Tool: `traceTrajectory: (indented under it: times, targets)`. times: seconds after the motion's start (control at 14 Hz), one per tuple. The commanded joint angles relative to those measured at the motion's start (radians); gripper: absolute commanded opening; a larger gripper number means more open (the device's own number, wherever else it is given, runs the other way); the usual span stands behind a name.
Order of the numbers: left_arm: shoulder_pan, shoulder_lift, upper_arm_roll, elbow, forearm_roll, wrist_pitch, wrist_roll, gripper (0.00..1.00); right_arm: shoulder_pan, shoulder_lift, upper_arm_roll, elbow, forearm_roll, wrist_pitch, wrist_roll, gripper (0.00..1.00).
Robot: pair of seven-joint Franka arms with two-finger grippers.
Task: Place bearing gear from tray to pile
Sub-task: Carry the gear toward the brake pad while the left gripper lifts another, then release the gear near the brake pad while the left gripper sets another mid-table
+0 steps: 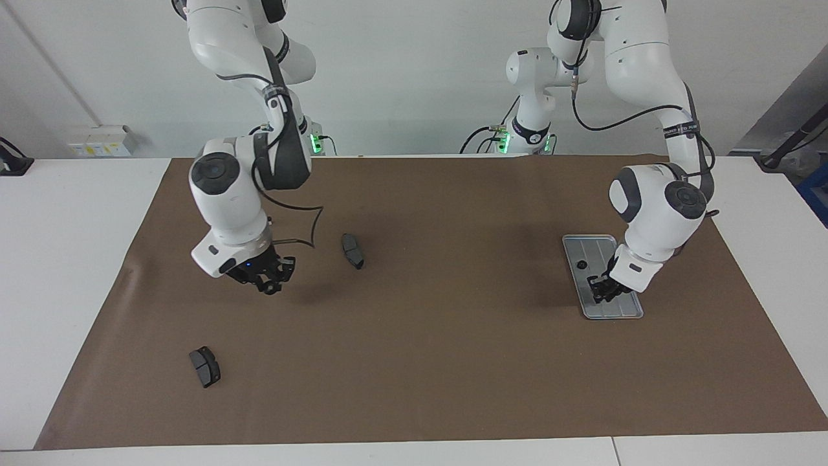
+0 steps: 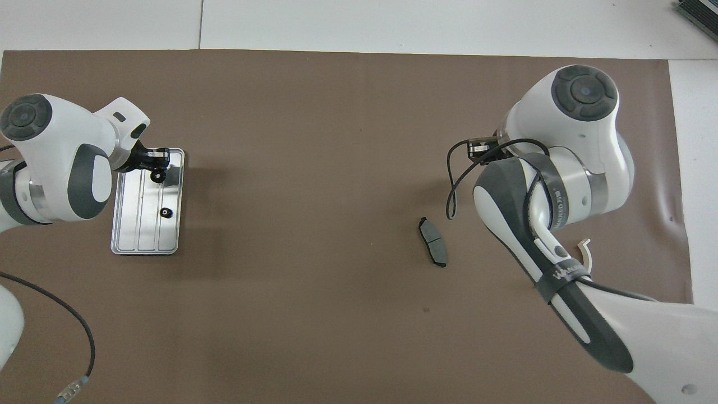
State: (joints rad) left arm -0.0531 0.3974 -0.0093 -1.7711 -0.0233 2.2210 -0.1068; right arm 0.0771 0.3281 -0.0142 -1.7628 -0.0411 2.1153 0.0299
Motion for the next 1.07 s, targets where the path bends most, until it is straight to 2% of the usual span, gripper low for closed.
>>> traceTrajectory:
  times: [0.0,0.14,0.43,0.5,0.64,0.79,0.86,0.93,1.0]
  targets:
    - [-0.08,0.008,0.011,0.047,0.008,-0.075,-0.117,0.23,-0.06,-0.024,0.014,-0.111,0.023,0.102,-0.083,0.0]
    - [-0.157,0.003,0.012,0.058,0.011,-0.112,-0.231,0.23,-0.091,-0.015,0.014,-0.142,0.023,0.146,-0.104,0.0]
    - [-0.322,0.001,0.011,0.055,0.013,-0.107,-0.517,0.23,-0.111,0.032,0.014,-0.165,0.023,0.213,-0.107,0.0]
    - [-0.353,0.0,0.011,0.05,0.013,-0.106,-0.575,0.23,-0.112,0.034,0.014,-0.167,0.023,0.218,-0.107,0.07]
    - [-0.411,-0.003,0.008,0.042,0.013,-0.097,-0.66,0.24,-0.111,0.034,0.014,-0.168,0.023,0.218,-0.105,0.39]
    - [-0.473,-0.006,0.008,0.018,0.013,-0.063,-0.74,0.29,-0.111,0.035,0.016,-0.168,0.023,0.218,-0.105,0.61]
    - [-0.5,-0.009,0.008,-0.003,0.013,-0.032,-0.782,0.31,-0.111,0.034,0.014,-0.168,0.023,0.218,-0.104,0.83]
    - [-0.519,-0.014,0.008,-0.017,0.013,-0.008,-0.813,0.32,-0.111,0.034,0.014,-0.168,0.023,0.218,-0.102,1.0]
    - [-0.534,-0.015,0.008,-0.024,0.013,0.003,-0.826,0.33,-0.111,0.034,0.016,-0.168,0.023,0.216,-0.101,1.0]
